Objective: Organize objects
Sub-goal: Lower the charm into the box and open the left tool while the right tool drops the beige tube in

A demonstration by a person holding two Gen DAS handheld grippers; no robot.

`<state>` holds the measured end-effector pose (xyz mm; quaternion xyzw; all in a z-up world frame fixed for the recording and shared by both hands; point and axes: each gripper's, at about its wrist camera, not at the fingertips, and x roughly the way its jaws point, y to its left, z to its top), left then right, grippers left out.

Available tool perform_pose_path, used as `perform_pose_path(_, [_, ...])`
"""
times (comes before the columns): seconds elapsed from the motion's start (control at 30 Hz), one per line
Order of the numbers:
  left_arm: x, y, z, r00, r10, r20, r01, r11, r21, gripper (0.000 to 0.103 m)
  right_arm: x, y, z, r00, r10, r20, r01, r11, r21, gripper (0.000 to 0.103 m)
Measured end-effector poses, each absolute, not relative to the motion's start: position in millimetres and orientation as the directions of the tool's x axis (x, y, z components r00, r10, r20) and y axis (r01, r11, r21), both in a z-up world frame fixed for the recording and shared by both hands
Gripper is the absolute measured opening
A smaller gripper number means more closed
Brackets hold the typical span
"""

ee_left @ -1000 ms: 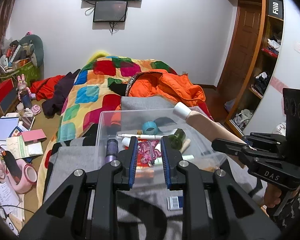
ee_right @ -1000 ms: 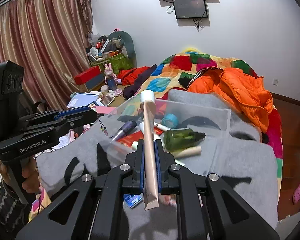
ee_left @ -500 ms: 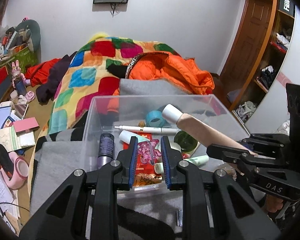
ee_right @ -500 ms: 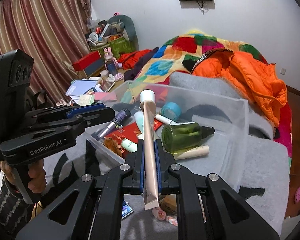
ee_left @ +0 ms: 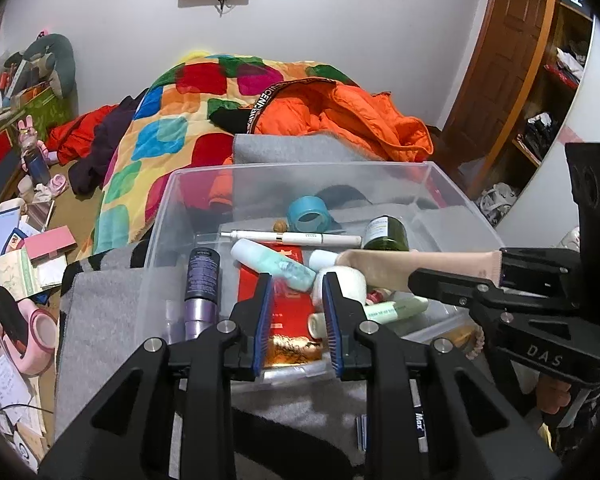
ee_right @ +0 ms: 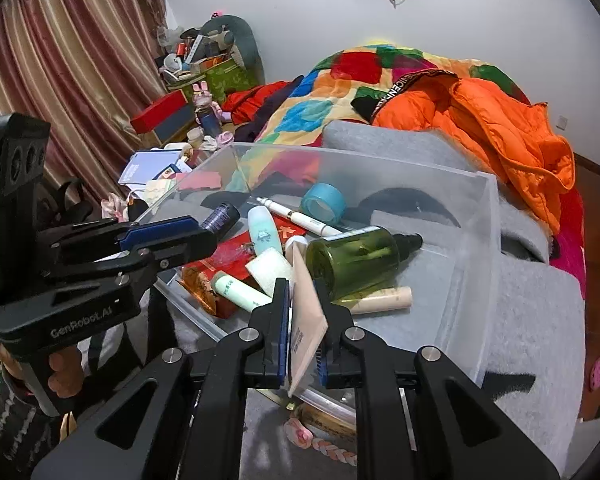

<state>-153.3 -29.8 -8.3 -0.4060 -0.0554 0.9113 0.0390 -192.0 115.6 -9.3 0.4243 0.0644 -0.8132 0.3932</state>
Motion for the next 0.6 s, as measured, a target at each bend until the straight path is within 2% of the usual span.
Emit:
perform_pose_path(0.13, [-148,-29,-3,-0.677,0.120,-0.726,-0.030,-0.990,-0.135,0.037,-190,120,-5,-0.347,-0.570,-0.744,0.684,-0.697,0.215,0.017])
perform_pose_path(0.27, [-139,-27,8,-0.691,0.126,-0.712,-0.041,-0.990,-0.135,0.051,-181,126,4,-0.382,-0.566,-0.731,0.688,-0.702,0.184,0.036])
perform_pose_path(0.53, [-112,-20,30,-0.731,0.125,-0.670,-0.057,-0.991,-0.123,0.076,-156,143,25,-0.439,-0.573,-0.692,0.695,-0.704,0.142,0.050])
perform_pose_path(0.6, [-105,-18,32,-0.734,0.120,-0.669,-0.060,-0.992,-0.113,0.082,-149,148,28,-0.453,-0.572,-0.684,0.694,-0.708,0.131,0.057])
